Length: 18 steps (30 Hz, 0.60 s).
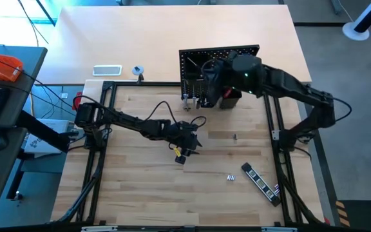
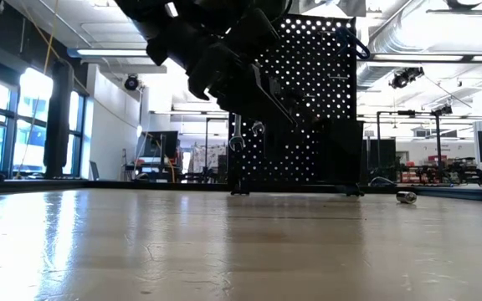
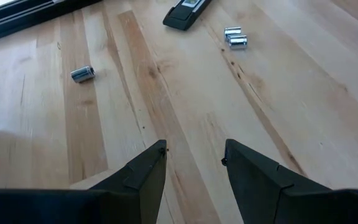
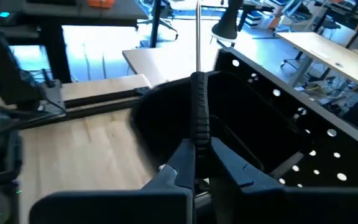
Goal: Hang tools onto peg board
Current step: Put the black screwdriver into the top black bin on the peg board
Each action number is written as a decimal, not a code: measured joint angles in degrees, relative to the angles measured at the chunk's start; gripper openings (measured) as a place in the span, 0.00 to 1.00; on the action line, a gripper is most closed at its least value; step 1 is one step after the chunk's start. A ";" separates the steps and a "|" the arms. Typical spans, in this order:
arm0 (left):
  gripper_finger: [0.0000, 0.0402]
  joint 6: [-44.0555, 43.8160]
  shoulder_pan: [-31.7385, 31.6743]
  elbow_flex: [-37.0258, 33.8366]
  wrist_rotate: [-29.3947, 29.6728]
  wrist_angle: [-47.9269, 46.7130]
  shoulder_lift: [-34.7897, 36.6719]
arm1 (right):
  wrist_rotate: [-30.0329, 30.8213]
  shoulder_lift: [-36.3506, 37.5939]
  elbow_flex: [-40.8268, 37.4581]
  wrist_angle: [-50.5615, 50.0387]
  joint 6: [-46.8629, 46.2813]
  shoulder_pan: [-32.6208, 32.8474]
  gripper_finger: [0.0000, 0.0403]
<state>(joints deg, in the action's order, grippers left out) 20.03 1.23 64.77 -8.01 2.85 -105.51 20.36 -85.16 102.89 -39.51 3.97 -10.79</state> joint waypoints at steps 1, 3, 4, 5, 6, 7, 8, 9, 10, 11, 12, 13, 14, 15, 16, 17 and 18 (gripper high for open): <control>0.39 -0.30 0.00 0.00 0.02 0.00 0.00 | -0.37 -0.25 0.00 0.22 0.01 -0.49 0.03; 0.39 -0.37 -0.02 0.00 0.02 0.00 0.00 | -0.64 -0.79 -0.02 0.61 0.13 -1.39 0.03; 0.39 -0.43 -0.02 0.00 0.02 0.00 0.00 | -0.68 -0.94 -0.02 0.94 0.15 -1.78 0.03; 0.39 -0.46 -0.02 0.00 0.02 -0.03 0.00 | -0.68 -1.08 -0.02 0.99 0.15 -2.19 0.03; 0.39 -0.47 -0.02 0.00 0.02 -0.02 0.00 | -0.70 -1.12 -0.04 0.99 0.13 -2.56 0.03; 0.39 -0.61 -0.02 0.00 0.02 -0.02 0.00 | -0.70 -1.14 -0.04 0.97 0.07 -2.90 0.03; 0.39 -0.92 -0.02 0.00 0.02 -0.04 0.00 | -0.83 -1.14 -0.04 0.97 0.03 -3.19 0.03; 0.39 -0.97 -0.02 0.00 0.00 -0.04 0.00 | -1.21 -1.14 -0.04 0.96 0.06 -3.43 0.03; 0.39 -1.01 0.00 0.00 0.00 -0.11 0.00 | -1.68 -1.14 -0.04 0.98 0.10 -3.49 0.03; 0.39 -1.01 -0.01 0.00 0.01 -0.18 0.00 | -2.04 -1.14 -0.04 0.96 0.17 -3.49 0.03; 0.39 -1.04 -0.02 0.00 0.02 -0.20 0.00 | -2.04 -1.14 -0.04 0.96 0.63 -3.51 0.04; 0.39 -1.05 -0.02 0.00 0.02 -0.20 0.00 | -2.05 -1.14 -0.04 0.94 1.07 -3.43 0.05; 0.39 -1.07 -0.02 0.00 0.02 -0.20 0.00 | -2.13 -1.14 -0.04 0.94 1.29 -3.24 0.06; 0.39 -1.16 -0.02 0.00 0.00 -0.17 0.00 | -2.14 -1.14 -0.04 0.94 1.52 -3.05 0.07; 0.39 -1.33 -0.02 0.00 0.00 -0.13 0.00 | -2.01 -1.14 -0.04 0.94 1.81 -2.98 0.09; 0.39 -1.37 -0.02 0.00 0.00 -0.09 0.00 | -1.80 -1.14 -0.04 0.94 2.09 -2.88 0.10; 0.39 -1.38 -0.02 0.00 0.00 -0.09 0.00 | -1.71 -1.14 -0.04 0.93 2.10 -2.77 0.12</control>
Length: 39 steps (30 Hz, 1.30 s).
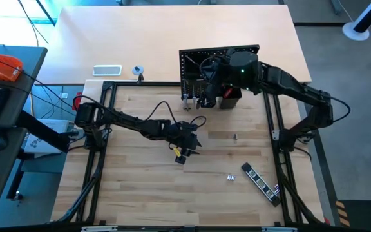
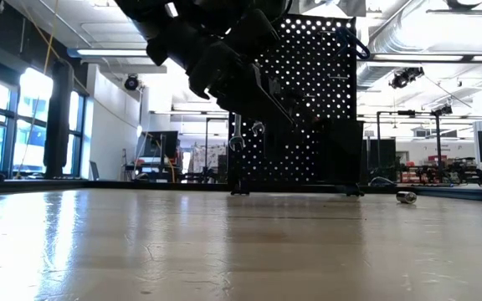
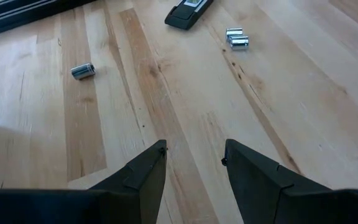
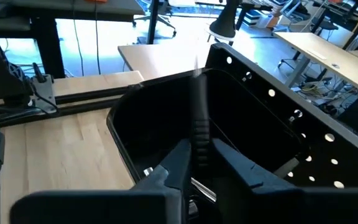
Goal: Hang tools onto peg board
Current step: Put the black screwdriver into the top black bin on the peg board, then put the silver socket into the top black bin on the peg board
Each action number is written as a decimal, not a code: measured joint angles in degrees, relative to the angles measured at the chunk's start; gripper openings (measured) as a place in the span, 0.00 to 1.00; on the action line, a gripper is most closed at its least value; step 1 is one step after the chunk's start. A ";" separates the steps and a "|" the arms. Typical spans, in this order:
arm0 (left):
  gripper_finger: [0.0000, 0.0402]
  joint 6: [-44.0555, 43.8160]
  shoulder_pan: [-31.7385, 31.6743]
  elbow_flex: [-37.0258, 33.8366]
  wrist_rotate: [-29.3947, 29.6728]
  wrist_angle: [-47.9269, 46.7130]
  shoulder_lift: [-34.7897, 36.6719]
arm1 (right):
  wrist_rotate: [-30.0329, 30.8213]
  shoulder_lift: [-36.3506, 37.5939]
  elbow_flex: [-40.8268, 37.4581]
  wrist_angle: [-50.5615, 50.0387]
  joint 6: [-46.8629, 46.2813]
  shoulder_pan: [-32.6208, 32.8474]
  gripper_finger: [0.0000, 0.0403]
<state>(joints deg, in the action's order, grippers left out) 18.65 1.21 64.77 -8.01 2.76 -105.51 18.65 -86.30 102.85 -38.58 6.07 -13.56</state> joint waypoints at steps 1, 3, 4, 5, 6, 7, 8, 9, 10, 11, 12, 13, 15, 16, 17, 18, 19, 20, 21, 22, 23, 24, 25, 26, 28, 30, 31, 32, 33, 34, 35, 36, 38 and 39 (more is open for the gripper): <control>0.39 -0.02 0.00 0.00 0.00 0.00 0.00 | 0.21 0.00 0.00 0.01 0.00 0.14 0.14; 0.39 -0.04 0.00 0.00 0.01 0.00 0.00 | 0.39 0.00 0.00 0.02 0.00 0.17 0.17; 0.39 -0.04 -0.01 0.00 0.01 0.00 0.00 | 0.39 0.00 0.00 0.02 0.00 0.17 0.18; 0.39 -0.04 -0.02 0.00 0.02 0.01 0.00 | 0.41 0.00 0.00 0.00 0.04 0.17 0.19; 0.39 -0.07 -0.02 0.00 0.00 0.02 0.00 | 0.57 0.00 0.00 -0.05 0.21 0.17 0.20; 0.39 -0.05 -0.02 0.00 0.01 0.04 0.00 | 0.99 0.00 0.00 -0.07 0.24 0.19 0.21; 0.39 -0.07 0.00 0.00 0.00 0.02 0.00 | 1.49 0.00 0.00 -0.07 0.32 0.21 0.22; 0.39 -0.07 -0.02 0.00 0.02 0.02 0.00 | 2.08 0.00 -0.01 -0.06 0.40 0.22 0.23; 0.39 -0.09 -0.02 0.00 0.02 0.02 0.00 | 2.31 0.00 -0.01 -0.03 0.42 0.22 0.25; 0.39 -0.09 0.00 0.00 0.02 0.04 0.00 | 2.34 0.00 0.00 0.03 0.42 0.22 0.26; 0.39 -0.09 0.00 0.00 0.00 0.07 0.00 | 2.34 0.01 -0.02 0.04 0.42 0.23 0.27; 0.39 -0.09 0.00 0.00 -0.11 0.12 0.00 | 2.34 0.08 -0.02 0.04 0.47 0.46 0.28; 0.39 -0.11 0.00 0.00 -1.11 0.45 0.00 | 2.42 0.34 0.01 0.03 1.70 1.10 0.31; 0.39 -0.11 0.01 0.00 -2.01 0.90 0.00 | 2.48 0.49 0.34 -0.48 2.43 1.63 0.32; 0.39 -0.11 0.07 0.00 -3.25 1.46 -0.02 | 2.49 0.58 0.88 -0.69 3.08 2.37 0.33; 0.39 -0.17 0.22 0.00 -4.25 2.11 0.00 | 2.54 0.83 1.64 -1.03 3.61 3.19 0.34; 0.39 -0.15 0.40 0.00 -4.94 2.94 -0.01 | 2.96 1.13 2.55 -2.07 4.29 4.11 0.35; 0.39 -0.03 0.68 0.00 -5.33 3.95 -0.12 | 3.82 1.33 3.49 -2.94 4.78 5.18 0.36; 0.39 0.42 1.01 0.02 -5.63 5.14 -0.28 | 4.72 1.54 4.69 -3.87 5.37 6.38 0.36; 0.39 1.05 1.35 0.02 -6.13 6.12 -0.51 | 5.83 1.74 5.82 -5.51 5.80 7.67 0.36; 0.39 1.62 1.69 0.02 -6.69 7.19 -0.84 | 6.94 1.82 6.84 -7.31 6.01 9.01 0.36; 0.39 2.25 2.10 0.02 -6.79 8.76 -1.21 | 7.94 1.84 7.97 -9.14 6.01 10.43 0.36; 0.39 2.78 2.49 0.02 -6.79 9.95 -1.56 | 8.53 1.81 9.08 -11.25 5.82 11.81 0.36; 0.39 3.18 2.86 0.02 -6.87 11.35 -2.11 | 8.87 1.79 9.97 -13.80 4.96 13.26 0.36; 0.39 3.47 3.52 0.02 -6.91 14.74 -3.11 | 9.48 1.77 11.46 -18.93 1.89 15.92 0.36; 0.39 2.99 3.98 0.02 -6.95 18.65 -4.50 | 9.86 1.83 11.90 -23.95 -2.26 18.43 0.36; 0.39 2.61 4.20 0.02 -6.95 20.45 -5.28 | 9.95 1.82 11.91 -26.76 -4.58 19.67 0.36; 0.39 2.18 4.38 0.02 -6.93 22.24 -5.88 | 9.99 1.76 11.89 -29.91 -7.11 20.93 0.36; 0.39 1.68 4.61 0.02 -6.93 23.61 -6.60 | 10.02 1.69 11.76 -32.70 -9.58 22.19 0.36; 0.39 1.36 4.78 0.04 -6.95 25.63 -7.51 | 10.04 1.60 11.47 -35.23 -12.20 23.44 0.36; 0.39 0.94 5.00 0.09 -6.91 27.24 -8.22 | 10.10 1.55 10.98 -37.37 -14.77 24.63 0.36; 0.39 0.44 5.23 0.09 -6.92 28.02 -8.89 | 10.10 1.55 10.36 -39.16 -17.26 25.81 0.36; 0.39 -0.60 5.62 0.84 -6.88 29.71 -10.52 | 10.11 1.52 8.86 -41.43 -21.42 28.28 0.36; 0.39 -1.07 5.84 1.32 -6.88 30.05 -11.28 | 10.12 1.44 8.17 -42.46 -23.36 29.62 0.36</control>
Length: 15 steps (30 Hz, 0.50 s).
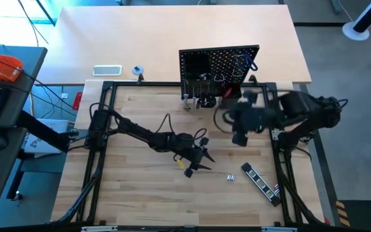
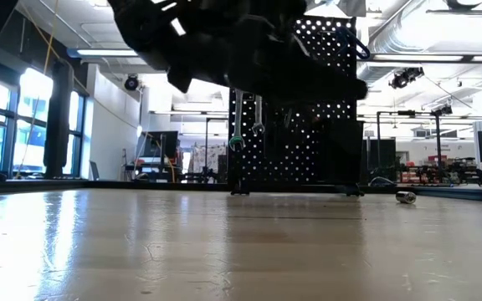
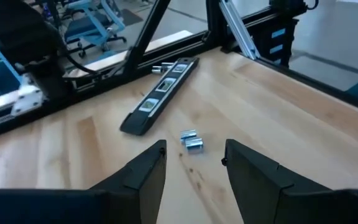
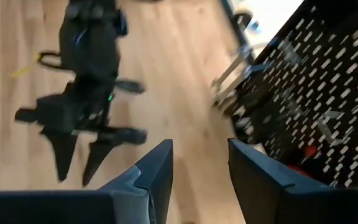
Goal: Hang tools onto peg board
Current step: Put the silver socket into the top black bin on the peg board
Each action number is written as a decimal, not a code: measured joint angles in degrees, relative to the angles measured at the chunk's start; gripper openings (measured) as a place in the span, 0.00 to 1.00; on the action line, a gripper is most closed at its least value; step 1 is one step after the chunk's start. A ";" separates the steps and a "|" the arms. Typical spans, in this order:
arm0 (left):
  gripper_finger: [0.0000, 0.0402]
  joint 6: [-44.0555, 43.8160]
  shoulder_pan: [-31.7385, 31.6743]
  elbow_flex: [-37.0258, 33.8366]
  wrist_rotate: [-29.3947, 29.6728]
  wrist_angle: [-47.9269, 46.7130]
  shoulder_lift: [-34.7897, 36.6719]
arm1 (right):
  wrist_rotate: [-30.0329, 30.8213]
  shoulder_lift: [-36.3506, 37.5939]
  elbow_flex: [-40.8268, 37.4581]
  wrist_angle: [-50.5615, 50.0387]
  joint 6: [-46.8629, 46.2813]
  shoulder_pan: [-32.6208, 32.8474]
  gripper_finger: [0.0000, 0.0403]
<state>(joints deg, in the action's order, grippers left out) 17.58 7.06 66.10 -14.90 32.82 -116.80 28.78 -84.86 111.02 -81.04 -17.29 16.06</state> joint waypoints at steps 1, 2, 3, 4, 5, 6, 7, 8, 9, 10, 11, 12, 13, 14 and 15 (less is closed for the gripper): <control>0.39 -0.56 0.24 0.76 0.00 0.04 -0.75 | 0.13 -0.02 -0.77 -0.83 -1.65 1.40 0.36; 0.39 -1.03 0.47 1.52 0.00 0.02 -1.60 | 0.17 0.04 -1.81 -0.85 -3.18 2.63 0.36; 0.39 -1.51 0.75 2.34 -0.01 0.13 -2.53 | 0.22 0.07 -2.86 -0.68 -4.63 3.82 0.36; 0.39 -1.88 1.08 3.01 0.07 0.18 -3.25 | 0.22 0.07 -3.97 -0.68 -5.91 5.00 0.36; 0.39 -1.97 1.39 3.66 0.09 -0.16 -4.18 | 0.20 0.05 -5.12 -0.80 -7.31 6.10 0.36; 0.39 -1.98 1.75 4.67 0.11 -0.04 -5.20 | 0.23 0.02 -6.23 -0.97 -8.98 7.18 0.36; 0.39 -1.97 2.15 5.50 0.14 0.08 -6.02 | 0.31 0.00 -7.42 -1.04 -10.62 8.33 0.36; 0.39 -2.01 2.51 6.12 0.12 -0.15 -6.81 | 0.33 0.00 -8.68 -1.13 -12.16 9.37 0.36; 0.39 -2.01 2.85 7.08 0.17 -0.09 -7.58 | 0.43 0.07 -9.95 -1.11 -13.95 10.38 0.36; 0.39 -1.99 3.15 7.90 0.39 -0.02 -8.44 | 0.58 0.07 -11.32 -1.02 -15.63 11.53 0.36; 0.39 -1.99 3.45 8.75 0.63 0.15 -9.26 | 0.57 0.03 -12.72 -1.18 -17.37 12.61 0.36; 0.39 -1.97 3.76 9.43 0.93 -0.04 -9.91 | 0.58 0.00 -14.07 -1.03 -19.13 13.68 0.36; 0.39 -2.00 3.97 10.22 0.82 -0.30 -10.91 | 0.55 0.00 -15.41 -0.90 -21.14 14.79 0.36; 0.40 -1.99 4.16 11.25 1.19 0.18 -11.83 | 0.58 0.00 -16.74 -0.92 -23.07 15.88 0.36; 0.41 -1.98 4.31 11.77 1.46 -0.11 -12.49 | 0.56 0.00 -18.08 -0.86 -25.17 17.07 0.36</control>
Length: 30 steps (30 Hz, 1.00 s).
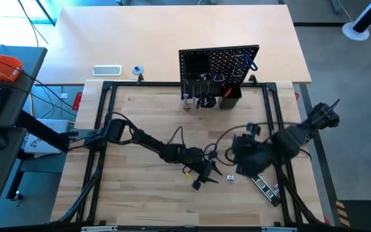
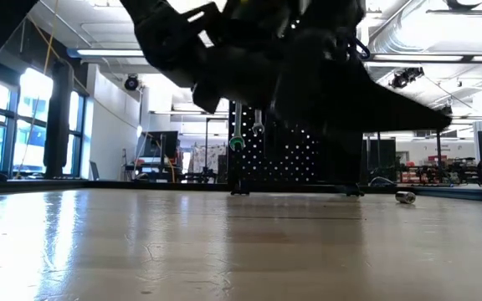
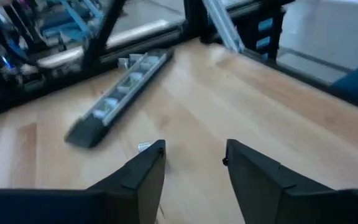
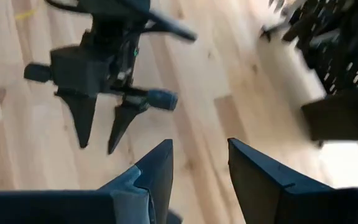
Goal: Hang tools onto peg board
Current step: Put the silver socket into the top black bin on the peg board
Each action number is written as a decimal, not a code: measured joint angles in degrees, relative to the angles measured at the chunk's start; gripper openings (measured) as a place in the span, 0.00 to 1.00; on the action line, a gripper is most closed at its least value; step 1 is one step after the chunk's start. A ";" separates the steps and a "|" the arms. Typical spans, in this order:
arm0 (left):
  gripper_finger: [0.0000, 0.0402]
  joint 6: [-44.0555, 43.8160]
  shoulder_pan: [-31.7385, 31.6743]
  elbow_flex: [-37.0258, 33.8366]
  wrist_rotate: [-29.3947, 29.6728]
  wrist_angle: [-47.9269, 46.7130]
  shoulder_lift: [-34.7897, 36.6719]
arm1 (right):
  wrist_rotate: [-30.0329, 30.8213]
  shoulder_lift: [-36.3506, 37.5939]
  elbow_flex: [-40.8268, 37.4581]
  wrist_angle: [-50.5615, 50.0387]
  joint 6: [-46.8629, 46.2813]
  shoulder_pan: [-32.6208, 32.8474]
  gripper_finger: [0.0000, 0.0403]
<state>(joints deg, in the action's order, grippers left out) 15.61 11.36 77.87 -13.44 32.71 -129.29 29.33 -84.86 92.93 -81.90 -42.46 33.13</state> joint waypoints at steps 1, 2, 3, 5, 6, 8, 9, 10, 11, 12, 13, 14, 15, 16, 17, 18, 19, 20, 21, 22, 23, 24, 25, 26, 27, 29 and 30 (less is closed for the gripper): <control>0.42 -0.03 0.11 0.81 0.03 -0.39 -0.81 | 0.01 0.01 -1.31 0.19 -2.06 1.16 0.36; 0.44 -0.20 0.13 1.97 0.21 -0.06 -1.74 | 0.05 0.04 -2.74 0.89 -3.93 2.33 0.36; 0.46 -0.50 0.13 2.66 0.42 0.00 -2.48 | 0.12 0.01 -3.99 1.51 -6.01 3.61 0.36; 0.50 -1.56 0.13 4.00 0.47 -0.13 -3.67 | 0.33 0.04 -6.51 2.84 -9.70 5.88 0.36; 0.53 -1.99 0.13 4.77 0.49 -0.09 -4.45 | 0.44 0.04 -7.60 3.95 -11.48 6.96 0.36; 0.56 -2.91 -0.01 6.03 0.66 -0.63 -5.39 | 0.43 0.00 -9.74 4.91 -15.02 9.16 0.36; 0.57 -3.41 -0.18 6.88 0.65 -0.95 -6.15 | 0.45 0.01 -10.71 5.80 -16.71 10.09 0.36; 0.58 -3.58 -0.30 7.81 0.74 -0.47 -6.87 | 0.45 0.02 -11.63 6.78 -18.35 11.06 0.36; 0.59 -3.83 -0.40 8.12 0.81 -0.88 -7.27 | 0.45 0.00 -12.52 7.25 -19.92 12.03 0.36; 0.59 -4.50 -0.42 8.59 0.79 -1.09 -7.64 | 0.47 0.00 -13.32 7.39 -21.46 12.91 0.36; 0.59 -4.75 -0.51 9.41 0.82 -1.07 -8.34 | 0.49 0.02 -14.10 8.03 -22.88 13.67 0.36; 0.59 -4.92 -0.50 9.94 0.83 -1.12 -8.77 | 0.49 0.02 -14.89 8.82 -24.14 14.41 0.36; 0.59 -5.06 -0.51 10.38 0.86 -1.90 -8.99 | 0.47 0.02 -15.62 9.19 -25.43 15.13 0.36; 0.59 -5.16 -0.51 10.84 0.89 -2.94 -9.16 | 0.49 0.02 -16.30 9.49 -26.64 15.79 0.36; 0.59 -5.38 -0.51 11.59 1.16 -3.50 -9.66 | 0.59 0.02 -16.80 9.72 -27.72 16.39 0.36; 0.59 -5.80 -0.51 12.24 2.10 -4.04 -9.93 | 0.71 0.02 -17.28 9.99 -28.80 16.97 0.36; 0.59 -6.39 -0.55 12.71 2.56 -5.83 -9.98 | 1.01 0.03 -17.81 10.40 -29.76 17.48 0.36; 0.59 -6.90 -0.65 13.42 2.58 -7.41 -10.14 | 1.52 0.04 -18.27 10.66 -30.61 17.96 0.36; 0.59 -7.43 -0.75 14.20 2.59 -8.43 -10.57 | 2.10 0.04 -18.73 10.93 -31.32 18.44 0.36; 0.59 -7.85 -0.98 14.87 2.63 -9.21 -10.91 | 2.54 0.04 -19.02 11.14 -32.18 18.86 0.36; 0.59 -8.22 -1.19 15.35 2.93 -10.44 -11.02 | 3.17 0.04 -19.41 11.42 -32.61 19.27 0.36; 0.59 -8.52 -1.31 15.66 2.97 -11.29 -11.06 | 3.49 0.04 -19.75 11.90 -33.12 19.60 0.36; 0.59 -8.52 -1.40 15.79 3.02 -11.46 -11.07 | 3.64 0.04 -20.05 12.08 -33.75 19.82 0.36; 0.59 -8.51 -1.53 15.82 3.10 -11.34 -11.07 | 3.83 0.04 -20.41 12.39 -34.50 20.07 0.36; 0.59 -8.51 -1.62 15.87 3.25 -11.04 -11.07 | 3.86 0.04 -20.68 12.68 -35.22 20.32 0.36; 0.59 -8.68 -1.70 15.93 3.22 -10.44 -11.07 | 3.86 -0.02 -21.00 13.09 -36.41 20.90 0.36; 0.59 -9.08 -1.71 15.93 3.20 -10.14 -11.07 | 3.86 -0.13 -21.06 13.32 -37.07 21.16 0.36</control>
<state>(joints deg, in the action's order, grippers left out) 6.53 9.65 93.80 -10.23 22.56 -140.35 33.19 -84.99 71.88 -68.58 -79.54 54.29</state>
